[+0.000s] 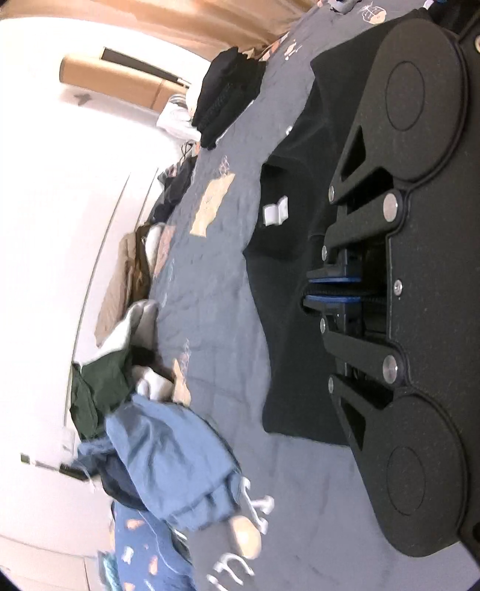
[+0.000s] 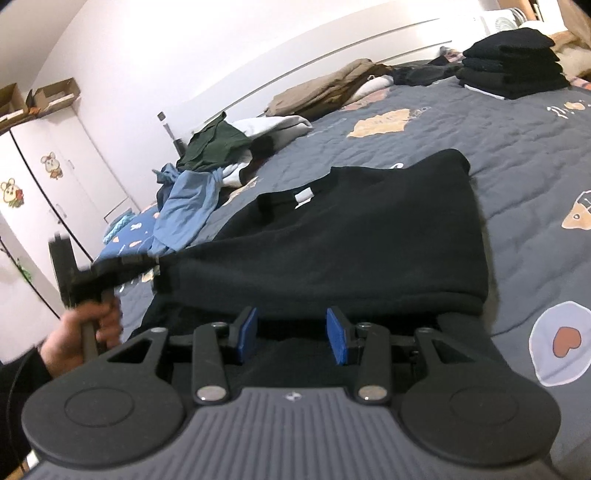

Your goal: Fold clothes

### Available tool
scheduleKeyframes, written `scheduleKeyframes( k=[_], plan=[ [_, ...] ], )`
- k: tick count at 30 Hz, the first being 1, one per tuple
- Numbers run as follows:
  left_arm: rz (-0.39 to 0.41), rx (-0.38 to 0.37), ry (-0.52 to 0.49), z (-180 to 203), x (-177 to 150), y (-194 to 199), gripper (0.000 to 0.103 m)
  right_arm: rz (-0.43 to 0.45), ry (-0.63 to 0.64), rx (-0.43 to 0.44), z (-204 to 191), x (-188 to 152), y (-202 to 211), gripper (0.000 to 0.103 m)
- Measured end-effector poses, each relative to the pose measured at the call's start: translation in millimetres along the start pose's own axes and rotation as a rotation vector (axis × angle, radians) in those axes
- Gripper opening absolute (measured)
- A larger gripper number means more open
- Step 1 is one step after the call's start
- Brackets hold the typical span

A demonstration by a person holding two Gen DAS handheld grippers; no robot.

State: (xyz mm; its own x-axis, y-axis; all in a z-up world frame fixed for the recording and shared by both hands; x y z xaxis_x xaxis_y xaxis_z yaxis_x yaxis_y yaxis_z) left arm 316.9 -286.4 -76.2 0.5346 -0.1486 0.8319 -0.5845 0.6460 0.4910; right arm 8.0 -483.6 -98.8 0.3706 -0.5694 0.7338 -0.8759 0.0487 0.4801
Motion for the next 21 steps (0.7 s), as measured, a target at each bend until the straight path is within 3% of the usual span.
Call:
scheduleKeyframes(
  k=[1,4,6,10,12,14,21],
  plan=[
    [-0.054,0.004,0.009,-2,-1,-9,0.008,-0.003,0.0,-0.002,0,-1,-1,0.041],
    [-0.186,0.182,-0.055,-16,-21,-35,0.011,-0.008,-0.008,-0.007,2,-1,-1,0.041],
    [-0.21,0.216,-0.065,-25,-31,-35,0.012,-0.009,-0.013,-0.012,4,0,-1,0.041],
    [-0.195,0.1,0.098,-37,-37,-13,0.016,-0.006,-0.031,-0.02,8,3,0,0.041],
    [-0.184,0.091,0.086,-34,-34,-7,0.019,-0.004,-0.034,-0.026,10,3,0,0.041],
    [-0.18,0.09,0.079,-31,-30,-6,0.03,-0.007,-0.035,-0.032,10,2,0,0.041],
    [-0.251,0.103,0.063,-25,-22,-39,0.03,-0.023,-0.007,-0.028,4,-4,-4,0.041]
  ],
)
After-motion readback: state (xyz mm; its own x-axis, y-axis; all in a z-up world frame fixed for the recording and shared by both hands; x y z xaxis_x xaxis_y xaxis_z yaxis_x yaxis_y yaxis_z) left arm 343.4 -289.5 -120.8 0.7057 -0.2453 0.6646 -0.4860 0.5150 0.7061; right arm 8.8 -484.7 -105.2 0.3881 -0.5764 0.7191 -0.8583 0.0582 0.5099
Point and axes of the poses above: each gripper's, at about its wrist camera, not at the fingertips, and y roughly against the way its jaws point, z to its right, x to its top, the point moved 7 cm from there along -y, roughly the way its jaws point
